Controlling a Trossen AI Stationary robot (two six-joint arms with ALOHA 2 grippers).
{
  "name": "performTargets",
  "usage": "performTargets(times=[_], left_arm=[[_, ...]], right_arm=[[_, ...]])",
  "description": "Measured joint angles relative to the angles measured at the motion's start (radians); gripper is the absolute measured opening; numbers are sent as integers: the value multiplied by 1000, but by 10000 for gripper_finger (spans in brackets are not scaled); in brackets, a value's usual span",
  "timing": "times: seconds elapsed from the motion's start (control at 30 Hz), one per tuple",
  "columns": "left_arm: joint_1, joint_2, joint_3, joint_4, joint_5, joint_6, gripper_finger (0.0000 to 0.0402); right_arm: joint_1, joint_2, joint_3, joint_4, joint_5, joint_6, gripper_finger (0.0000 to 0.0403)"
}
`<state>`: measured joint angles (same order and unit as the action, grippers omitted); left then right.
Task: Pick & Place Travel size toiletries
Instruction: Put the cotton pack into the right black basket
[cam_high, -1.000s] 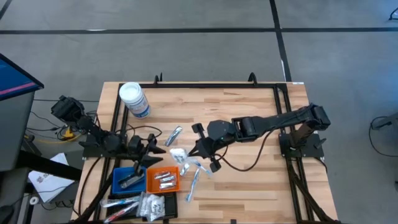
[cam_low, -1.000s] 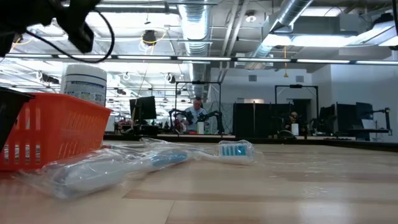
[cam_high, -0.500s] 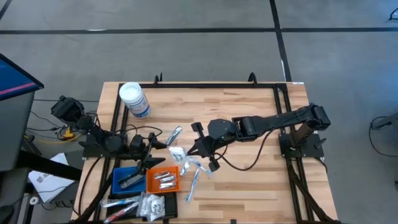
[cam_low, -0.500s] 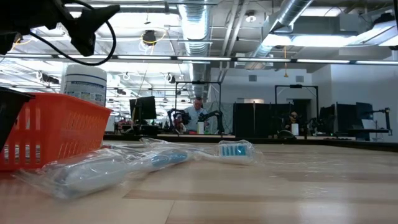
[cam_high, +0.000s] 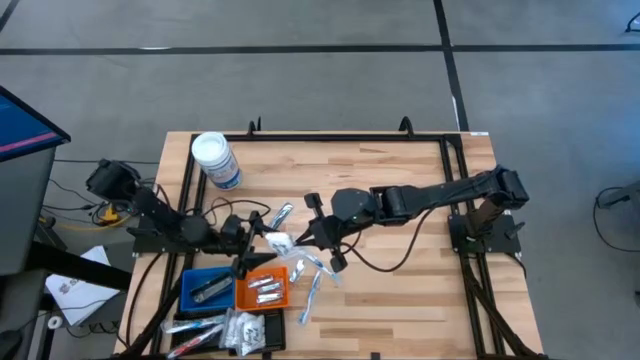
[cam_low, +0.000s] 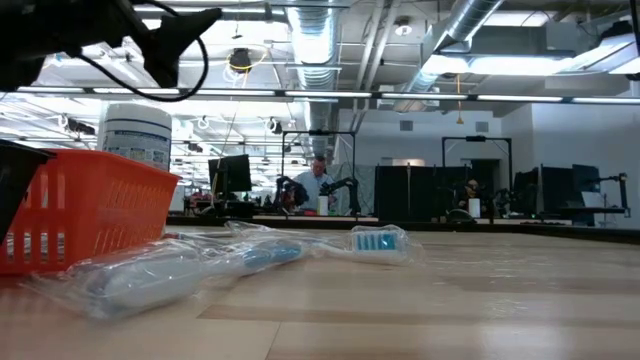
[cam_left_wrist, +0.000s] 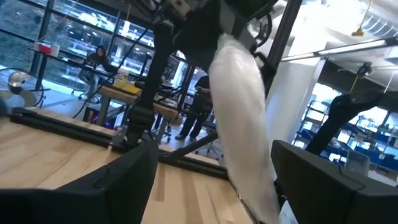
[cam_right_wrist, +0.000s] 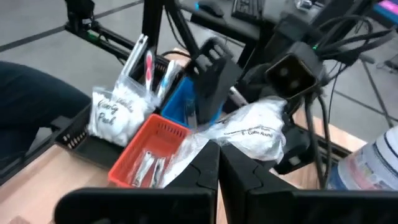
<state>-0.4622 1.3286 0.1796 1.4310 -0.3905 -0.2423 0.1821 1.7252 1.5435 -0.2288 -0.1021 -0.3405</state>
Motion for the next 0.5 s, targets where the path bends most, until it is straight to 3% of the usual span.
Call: performTargets(times=[0.5], left_arm=[[3,52,32,1,29,1,300]], right_arm=[[-6,-2,2,-70,4,10,0]])
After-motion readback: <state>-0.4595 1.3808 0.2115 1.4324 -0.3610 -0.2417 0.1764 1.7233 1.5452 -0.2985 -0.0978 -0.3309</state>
